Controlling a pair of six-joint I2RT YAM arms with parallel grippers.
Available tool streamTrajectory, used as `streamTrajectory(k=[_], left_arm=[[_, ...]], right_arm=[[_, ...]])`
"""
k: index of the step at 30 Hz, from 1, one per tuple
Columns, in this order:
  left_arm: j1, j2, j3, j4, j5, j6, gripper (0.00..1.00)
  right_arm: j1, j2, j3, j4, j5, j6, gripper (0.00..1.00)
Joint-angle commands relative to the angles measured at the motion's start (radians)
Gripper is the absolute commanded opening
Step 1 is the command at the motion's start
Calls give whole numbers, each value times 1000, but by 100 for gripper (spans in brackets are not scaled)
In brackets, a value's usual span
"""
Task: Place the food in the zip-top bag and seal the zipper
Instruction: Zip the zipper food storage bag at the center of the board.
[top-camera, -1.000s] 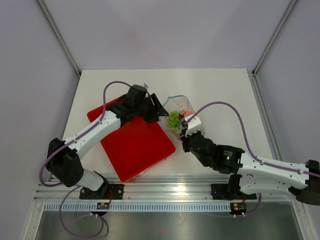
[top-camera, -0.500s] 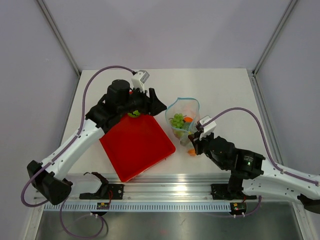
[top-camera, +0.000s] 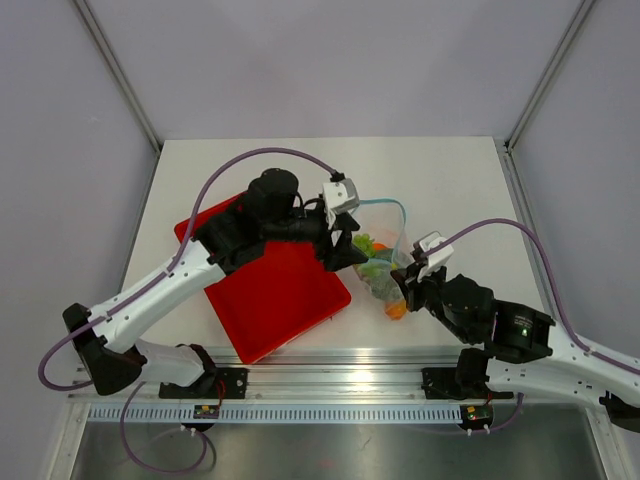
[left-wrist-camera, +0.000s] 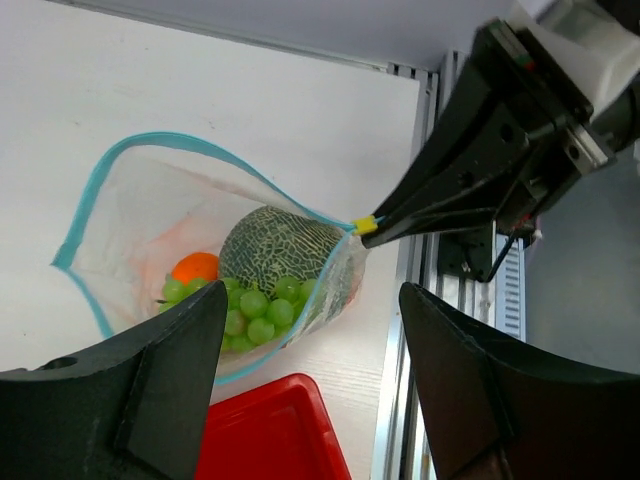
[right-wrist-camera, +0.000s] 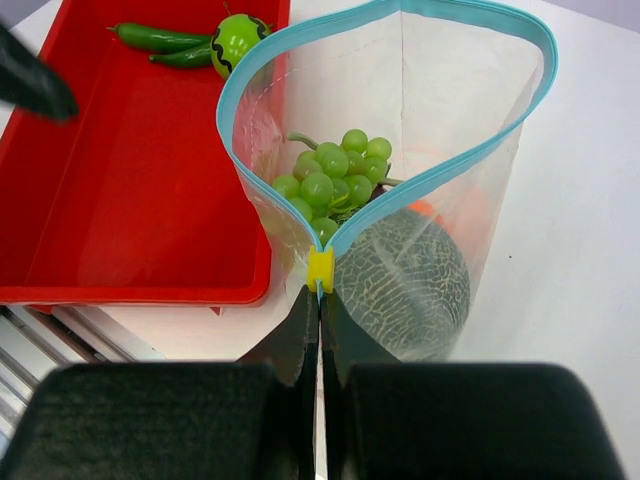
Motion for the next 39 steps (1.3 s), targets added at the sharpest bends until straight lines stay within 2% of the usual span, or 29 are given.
streamTrajectory(k=[1,7,11,14,17,18,20,23,24,25,27,30,31,33,39], left_arm=[[-44,37,34,-81,13,176,73],[-84,100,47,-157,-50,227,72],[-92,143,46,-168,-64,233,69],[-96,155,38,-164,-85,234,62],[-96,164,34,-171,-113,236,35],[-96,169,37,-173,-122,236,20],[-96,176,41,-188,-125,230,2],[-95,181,57,-183,-125,189,0],[-95,178,57,-174,-128,153,0],[-95,169,49,-148,-130,138,0],[-93,158,31,-113,-162,84,0],[-92,137,-2,-67,-164,52,0],[-92,135,-5,-55,-164,43,0],[-90,129,-12,-45,-167,18,0],[-89,135,-11,-25,-145,-14,0]], right_arm=[[-5,-28,49,2,34,11,0],[-6,-76,49,-37,44,34,0],[-5,-94,55,-60,52,47,0],[-6,-105,57,-77,63,54,0],[-6,-110,55,-88,72,64,0],[-5,-111,55,-89,76,71,0],[-6,-107,49,-94,92,80,0],[-5,-96,49,-101,127,128,0],[-6,-94,52,-107,139,140,2],[-6,-87,58,-121,162,152,15],[-6,-85,68,-156,178,192,20],[-6,-102,77,-195,199,237,38],[-6,-108,77,-215,201,244,54],[-6,-130,74,-241,211,264,59],[-6,-102,54,-224,173,246,63]])
